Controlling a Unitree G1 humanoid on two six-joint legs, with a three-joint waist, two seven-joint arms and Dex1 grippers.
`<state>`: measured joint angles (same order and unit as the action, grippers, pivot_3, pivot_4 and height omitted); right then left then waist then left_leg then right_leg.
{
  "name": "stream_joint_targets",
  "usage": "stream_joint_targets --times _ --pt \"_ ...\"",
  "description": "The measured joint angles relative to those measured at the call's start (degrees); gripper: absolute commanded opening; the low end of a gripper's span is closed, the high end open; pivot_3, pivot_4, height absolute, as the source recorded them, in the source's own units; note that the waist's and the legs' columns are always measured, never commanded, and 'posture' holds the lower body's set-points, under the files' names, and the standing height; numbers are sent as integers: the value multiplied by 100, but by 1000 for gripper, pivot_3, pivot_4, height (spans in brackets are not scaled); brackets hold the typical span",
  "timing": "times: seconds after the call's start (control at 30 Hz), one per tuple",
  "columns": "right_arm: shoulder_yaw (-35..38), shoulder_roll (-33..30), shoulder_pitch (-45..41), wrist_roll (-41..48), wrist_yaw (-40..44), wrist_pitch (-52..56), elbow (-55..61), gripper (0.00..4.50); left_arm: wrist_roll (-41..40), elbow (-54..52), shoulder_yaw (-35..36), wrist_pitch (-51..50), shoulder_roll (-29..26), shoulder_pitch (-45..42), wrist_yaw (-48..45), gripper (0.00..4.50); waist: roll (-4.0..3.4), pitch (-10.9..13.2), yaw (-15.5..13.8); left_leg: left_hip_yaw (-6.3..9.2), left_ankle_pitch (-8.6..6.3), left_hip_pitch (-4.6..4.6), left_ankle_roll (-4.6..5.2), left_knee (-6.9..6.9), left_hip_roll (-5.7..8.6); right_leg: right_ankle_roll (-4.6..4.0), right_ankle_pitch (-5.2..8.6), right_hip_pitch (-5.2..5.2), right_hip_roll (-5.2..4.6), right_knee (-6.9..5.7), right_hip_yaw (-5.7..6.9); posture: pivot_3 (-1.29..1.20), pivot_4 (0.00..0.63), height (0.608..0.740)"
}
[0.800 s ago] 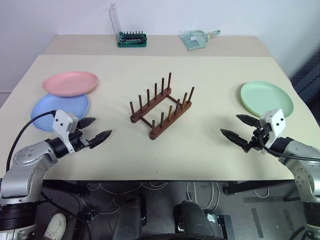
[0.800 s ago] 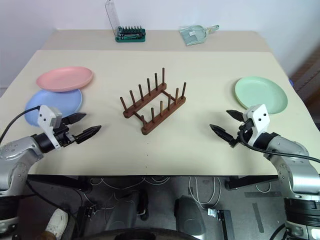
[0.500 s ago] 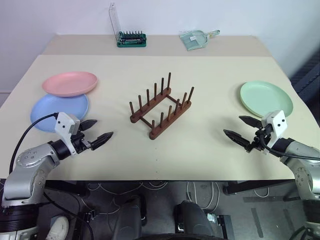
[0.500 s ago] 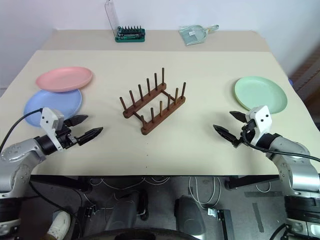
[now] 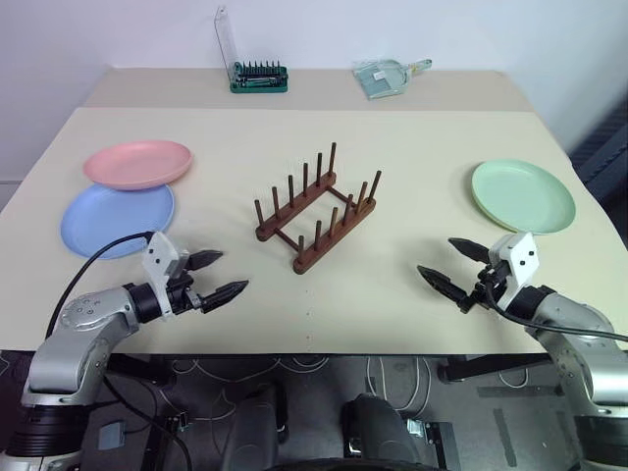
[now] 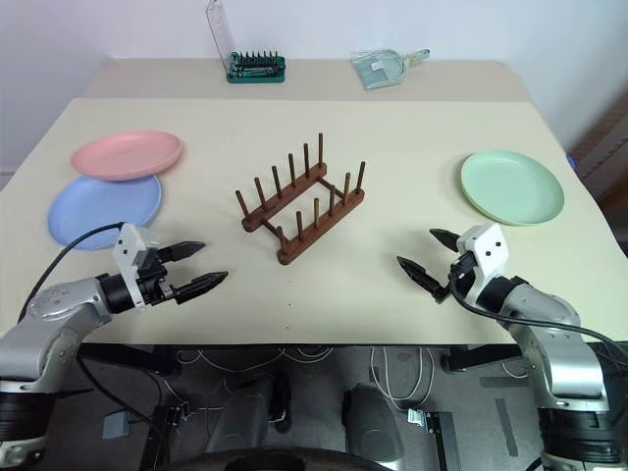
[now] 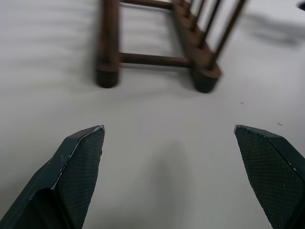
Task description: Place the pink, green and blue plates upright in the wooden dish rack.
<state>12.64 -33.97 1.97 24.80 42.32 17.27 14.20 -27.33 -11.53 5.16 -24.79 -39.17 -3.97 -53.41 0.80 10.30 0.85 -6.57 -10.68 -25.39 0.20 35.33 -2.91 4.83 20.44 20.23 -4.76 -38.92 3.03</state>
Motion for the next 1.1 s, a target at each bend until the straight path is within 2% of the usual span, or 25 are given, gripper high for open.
stream_joint_targets --times 0.1,0.17,0.37,0.53,0.63,0.83,1.1 --pt "-202 182 35 2 -217 129 284 4442 543 175 -815 258 318 -321 6 4500 1 0 -15 0 1 -2 -1 1 3 0 0 0 0 1 0 0 150 732" --pt "-261 197 75 6 -323 208 465 4442 725 351 -1036 413 550 -471 73 4500 0 -1 -7 0 1 -2 -1 0 2 0 0 2 1 1 -1 0 150 732" --pt "-350 347 112 18 -632 430 910 4442 1415 914 -1462 865 1227 -1005 644 4500 -3 -6 -17 3 0 -1 2 4 1 0 0 -2 3 -1 0 0 150 732" --pt "-440 374 133 48 -695 578 981 4442 1716 1061 -1552 1022 1753 -1010 1239 4500 -14 -26 -23 5 -1 1 3 9 2 0 0 -9 2 -1 1 0 150 732" --pt "-532 374 134 106 -692 626 1041 4500 1828 1099 -1544 989 1966 -1018 1564 3647 -20 -43 -24 8 -2 4 5 12 2 0 0 -14 2 -1 2 0 150 732" --pt "-645 375 90 119 -694 665 1041 4500 1842 1139 -1485 991 2095 -994 1776 818 -31 -69 -21 10 -4 6 9 12 2 0 0 -16 2 -1 3 0 150 732" --pt "-690 319 105 92 -657 747 1041 4500 1943 1367 -1521 1180 2103 -1114 1742 774 -39 -88 -21 10 -5 7 10 12 1 0 0 -17 4 -1 4 0 150 732"
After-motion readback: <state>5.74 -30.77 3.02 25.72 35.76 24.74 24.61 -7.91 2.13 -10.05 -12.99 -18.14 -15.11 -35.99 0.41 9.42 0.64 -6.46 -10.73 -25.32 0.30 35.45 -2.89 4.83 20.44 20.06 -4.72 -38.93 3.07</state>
